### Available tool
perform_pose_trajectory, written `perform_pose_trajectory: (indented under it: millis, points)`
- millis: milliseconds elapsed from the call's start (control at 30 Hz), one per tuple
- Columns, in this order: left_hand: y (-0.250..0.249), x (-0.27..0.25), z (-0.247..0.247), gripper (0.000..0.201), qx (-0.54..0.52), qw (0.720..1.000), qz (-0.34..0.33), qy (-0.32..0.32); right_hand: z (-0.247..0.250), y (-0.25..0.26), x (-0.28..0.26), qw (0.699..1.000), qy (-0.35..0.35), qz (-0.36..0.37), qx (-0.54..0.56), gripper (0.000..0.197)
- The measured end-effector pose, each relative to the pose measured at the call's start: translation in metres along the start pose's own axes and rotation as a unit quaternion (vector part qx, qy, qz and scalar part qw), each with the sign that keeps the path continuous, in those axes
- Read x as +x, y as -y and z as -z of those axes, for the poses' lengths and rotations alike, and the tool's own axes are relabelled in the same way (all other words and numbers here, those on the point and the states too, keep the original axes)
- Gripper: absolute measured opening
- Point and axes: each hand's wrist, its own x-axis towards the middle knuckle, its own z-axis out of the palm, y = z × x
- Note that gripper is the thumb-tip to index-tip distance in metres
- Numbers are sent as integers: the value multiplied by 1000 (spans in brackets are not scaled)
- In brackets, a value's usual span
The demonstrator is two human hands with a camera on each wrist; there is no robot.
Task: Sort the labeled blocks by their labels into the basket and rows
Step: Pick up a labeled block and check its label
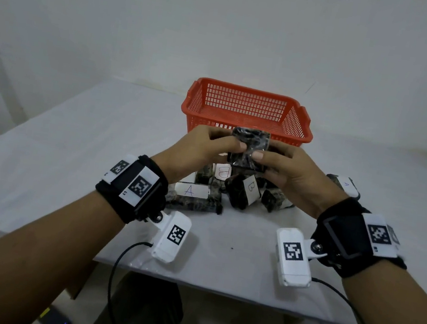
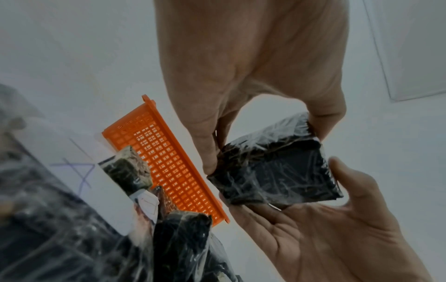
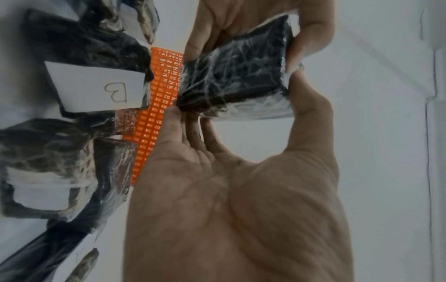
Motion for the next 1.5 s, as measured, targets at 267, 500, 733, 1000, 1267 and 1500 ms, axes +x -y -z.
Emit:
perform_pose_trajectory:
  millis: [267, 500, 733, 1000, 1267, 1500]
  points:
    - [-2, 0, 2, 41, -47, 998, 1, 48, 1, 0, -1, 999, -42, 17, -19, 50]
    - [2, -1, 0, 47, -2, 999, 12, 34, -1, 0, -5, 998, -50, 5, -24, 62]
    - [2, -2, 0, 66, 15, 1000, -8, -2, 1, 6, -9, 999, -25, -33, -2, 54]
    - [-2, -1, -3, 68, 18, 1000, -10, 20, 1, 2, -5, 996, -56, -67, 23, 38]
    - [1, 4, -8, 70, 34, 996, -37, -74, 2, 3, -7, 996, -63, -55, -10, 51]
    - [6, 3, -10, 84, 62, 994, -80, -29, 1, 7, -10, 997, -74, -35, -3, 34]
